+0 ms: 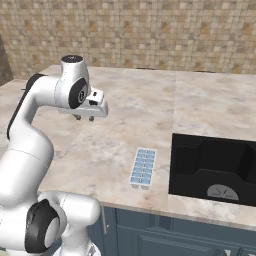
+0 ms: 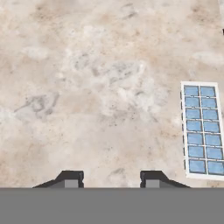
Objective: The ice cube tray has been filled with water. Take the tray and place it in the freezer to make ice. Close the freezer door after placing the tray.
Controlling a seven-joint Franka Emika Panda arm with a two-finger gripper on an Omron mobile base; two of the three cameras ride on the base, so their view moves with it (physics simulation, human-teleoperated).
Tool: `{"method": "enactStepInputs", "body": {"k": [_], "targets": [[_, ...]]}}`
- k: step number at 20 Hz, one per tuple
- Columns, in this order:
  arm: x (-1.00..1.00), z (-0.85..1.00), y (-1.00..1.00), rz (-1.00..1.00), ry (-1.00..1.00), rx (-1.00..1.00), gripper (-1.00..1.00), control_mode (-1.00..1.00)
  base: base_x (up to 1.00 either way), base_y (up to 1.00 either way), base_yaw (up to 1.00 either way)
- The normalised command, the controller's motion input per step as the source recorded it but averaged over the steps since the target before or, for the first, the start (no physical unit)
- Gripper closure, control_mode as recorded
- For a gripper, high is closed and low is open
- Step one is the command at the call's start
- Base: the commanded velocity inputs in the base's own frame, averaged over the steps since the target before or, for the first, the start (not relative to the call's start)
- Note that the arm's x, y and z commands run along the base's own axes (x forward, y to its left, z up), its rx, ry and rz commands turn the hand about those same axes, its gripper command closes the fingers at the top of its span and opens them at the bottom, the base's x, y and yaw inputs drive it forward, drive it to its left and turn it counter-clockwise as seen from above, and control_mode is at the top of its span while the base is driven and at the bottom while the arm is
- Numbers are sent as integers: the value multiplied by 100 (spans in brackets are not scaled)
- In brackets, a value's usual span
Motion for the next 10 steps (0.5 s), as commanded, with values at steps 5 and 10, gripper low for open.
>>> {"method": "enactStepInputs", "body": {"k": [5,10], "targets": [[-41,0,-2,-1,-4,0,-100,-100,0,0,0],[-70,0,-23,-5,-12,2,-100,-100,0,0,0]]}}
